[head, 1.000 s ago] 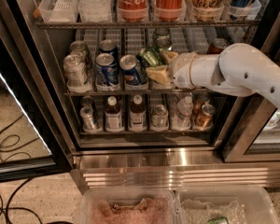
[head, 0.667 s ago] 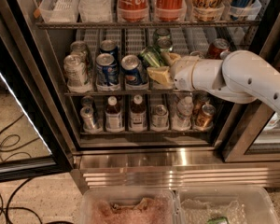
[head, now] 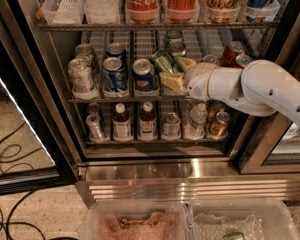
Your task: Pick green can from middle shelf of fridge
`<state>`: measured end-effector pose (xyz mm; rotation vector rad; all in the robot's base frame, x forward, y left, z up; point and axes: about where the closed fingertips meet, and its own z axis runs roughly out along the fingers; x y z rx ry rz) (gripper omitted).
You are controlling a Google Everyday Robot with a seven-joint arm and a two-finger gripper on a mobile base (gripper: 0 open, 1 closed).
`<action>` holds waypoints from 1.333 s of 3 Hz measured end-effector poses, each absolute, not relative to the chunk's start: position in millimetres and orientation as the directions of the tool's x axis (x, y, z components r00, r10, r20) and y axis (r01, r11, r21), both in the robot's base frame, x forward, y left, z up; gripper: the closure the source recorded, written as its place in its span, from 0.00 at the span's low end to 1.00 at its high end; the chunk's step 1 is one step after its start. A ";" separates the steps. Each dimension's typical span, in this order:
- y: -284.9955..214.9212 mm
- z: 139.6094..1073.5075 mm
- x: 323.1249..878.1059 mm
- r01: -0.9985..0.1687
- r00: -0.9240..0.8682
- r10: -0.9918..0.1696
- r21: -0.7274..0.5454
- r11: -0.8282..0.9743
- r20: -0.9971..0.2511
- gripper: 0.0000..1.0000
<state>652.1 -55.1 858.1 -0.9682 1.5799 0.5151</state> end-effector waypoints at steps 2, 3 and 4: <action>-47.9 854.7 650.5 -0.803 -0.025 -0.399 -0.219 0.553 -0.917 1.00; -56.2 853.5 648.7 -0.789 -0.060 -0.455 -0.237 0.566 -0.888 1.00; -63.3 852.7 647.1 -0.776 -0.091 -0.490 -0.246 0.580 -0.867 1.00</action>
Offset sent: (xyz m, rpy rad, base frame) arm -0.0041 -0.0170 -0.0030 -0.3086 0.0733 -0.1003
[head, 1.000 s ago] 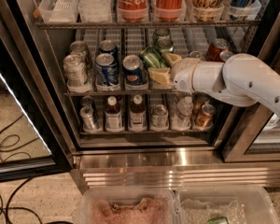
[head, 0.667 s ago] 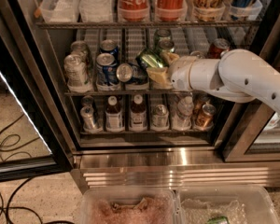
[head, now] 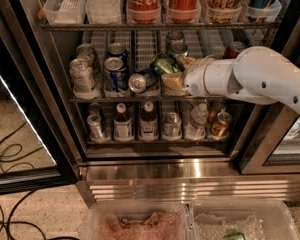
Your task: Pick green can from middle shelf of fridge
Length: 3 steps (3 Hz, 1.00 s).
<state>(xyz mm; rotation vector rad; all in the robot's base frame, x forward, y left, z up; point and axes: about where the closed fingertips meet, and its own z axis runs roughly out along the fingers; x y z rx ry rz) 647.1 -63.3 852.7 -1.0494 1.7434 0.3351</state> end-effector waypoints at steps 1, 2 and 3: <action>-67.4 852.6 645.7 -0.768 -0.108 -0.507 -0.253 0.589 -0.855 1.00; -69.1 853.1 646.4 -0.763 -0.118 -0.515 -0.254 0.594 -0.849 1.00; -69.1 853.1 646.4 -0.763 -0.118 -0.515 -0.254 0.594 -0.849 1.00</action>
Offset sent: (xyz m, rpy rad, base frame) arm 0.0005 -0.0129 0.0023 -0.0450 0.0195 -0.0479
